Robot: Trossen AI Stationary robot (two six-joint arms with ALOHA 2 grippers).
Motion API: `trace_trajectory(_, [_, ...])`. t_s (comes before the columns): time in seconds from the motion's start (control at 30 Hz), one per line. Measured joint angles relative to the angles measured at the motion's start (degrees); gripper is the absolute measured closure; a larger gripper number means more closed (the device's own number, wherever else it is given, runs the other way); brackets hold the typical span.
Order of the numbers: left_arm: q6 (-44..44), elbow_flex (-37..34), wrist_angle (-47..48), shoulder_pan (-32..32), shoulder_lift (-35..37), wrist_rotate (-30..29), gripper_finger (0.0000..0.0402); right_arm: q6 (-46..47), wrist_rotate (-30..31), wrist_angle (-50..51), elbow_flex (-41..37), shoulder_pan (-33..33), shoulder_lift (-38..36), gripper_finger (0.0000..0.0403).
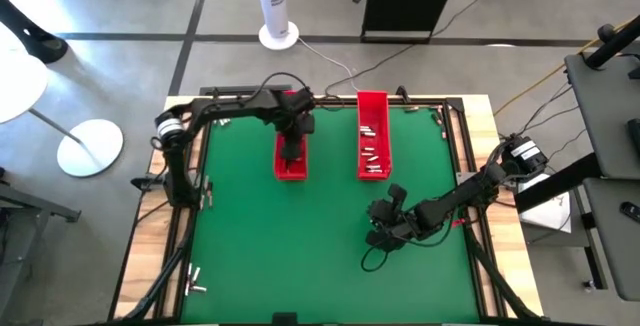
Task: Sort batteries
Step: Put the brown battery into the left red bin
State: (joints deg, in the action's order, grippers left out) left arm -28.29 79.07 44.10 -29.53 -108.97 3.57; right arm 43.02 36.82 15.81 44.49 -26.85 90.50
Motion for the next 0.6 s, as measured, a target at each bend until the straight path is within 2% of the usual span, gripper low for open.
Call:
trace_trajectory(0.17, [-0.6,1.2,0.5,0.0,-2.8,0.0,0.0373,0.5,-2.5,-0.1,0.0,0.0,0.0,0.0357])
trace_trajectory(0.6, [-0.2,1.1,-0.2,-0.4,-6.8,-0.4,0.0370,0.5,-2.8,-0.2,0.0,0.0,0.0,0.0359])
